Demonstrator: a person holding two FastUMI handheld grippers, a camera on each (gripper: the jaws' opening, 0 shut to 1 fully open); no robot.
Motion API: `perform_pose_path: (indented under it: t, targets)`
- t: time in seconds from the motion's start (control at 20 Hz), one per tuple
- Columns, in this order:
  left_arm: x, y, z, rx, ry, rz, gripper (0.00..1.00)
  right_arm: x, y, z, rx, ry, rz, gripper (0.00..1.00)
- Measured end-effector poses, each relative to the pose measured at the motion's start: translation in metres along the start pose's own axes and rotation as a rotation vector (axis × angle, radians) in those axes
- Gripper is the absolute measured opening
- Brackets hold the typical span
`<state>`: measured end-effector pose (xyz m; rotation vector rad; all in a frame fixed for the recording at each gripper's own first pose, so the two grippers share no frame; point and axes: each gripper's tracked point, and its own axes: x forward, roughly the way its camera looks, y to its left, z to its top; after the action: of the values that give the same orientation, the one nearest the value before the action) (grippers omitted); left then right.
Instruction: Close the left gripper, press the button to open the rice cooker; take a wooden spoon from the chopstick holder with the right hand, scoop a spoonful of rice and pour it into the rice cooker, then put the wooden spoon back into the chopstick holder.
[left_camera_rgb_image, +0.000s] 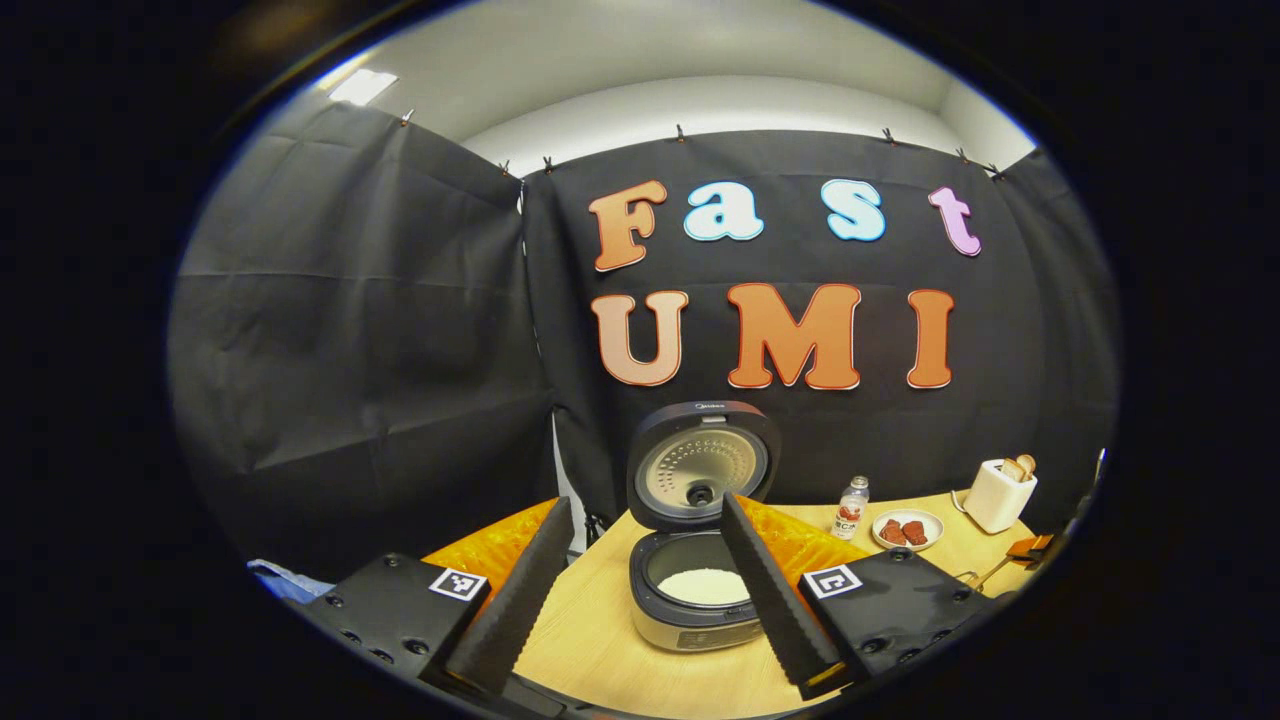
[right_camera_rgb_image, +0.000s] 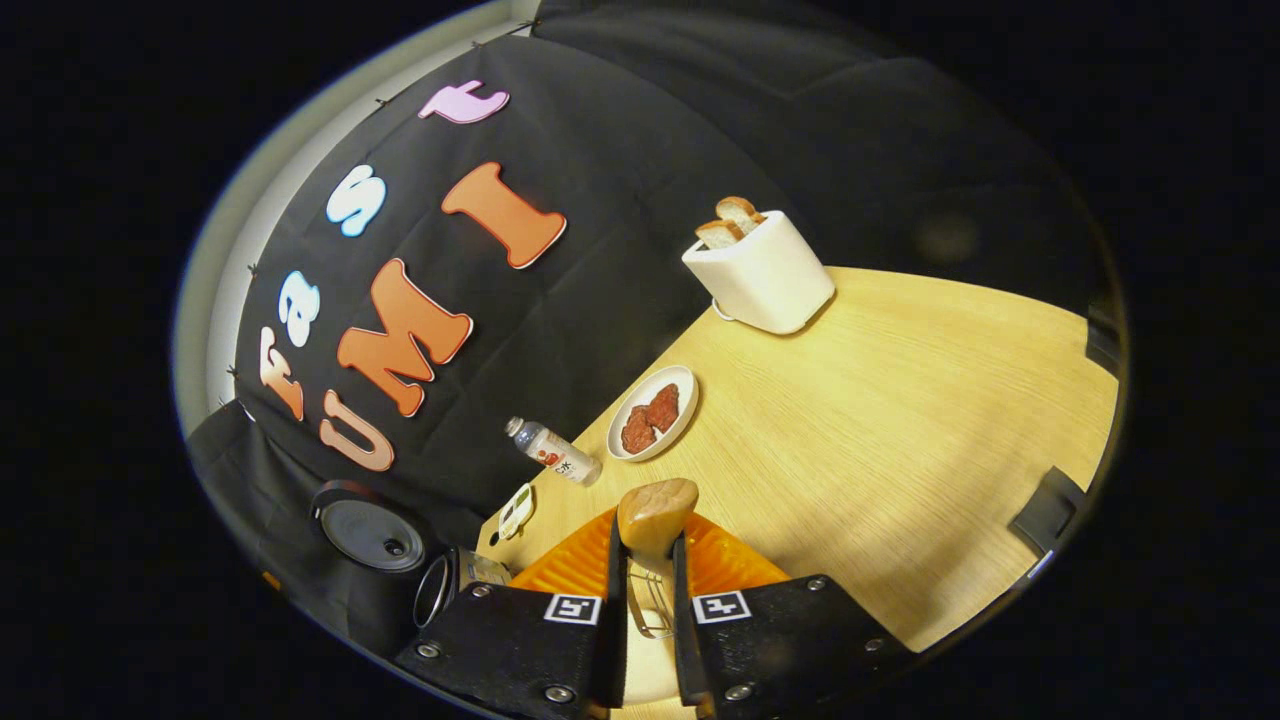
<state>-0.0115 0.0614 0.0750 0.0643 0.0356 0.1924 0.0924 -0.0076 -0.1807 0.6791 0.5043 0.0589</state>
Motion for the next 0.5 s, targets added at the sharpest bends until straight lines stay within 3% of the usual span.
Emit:
perform_pose_path:
  t: [0.2, 0.5]
  targets:
    - [0.015, 0.002, 0.003, -0.025, -0.012, -0.051, 1.0, -0.023, 0.031, 0.018, -0.05, -0.059, 0.006, 0.19]
    - [0.036, 0.014, -0.002, -0.033, -0.012, -0.108, 0.99, -0.056, 0.096, 0.028, -0.228, -0.15, 0.047, 0.19]
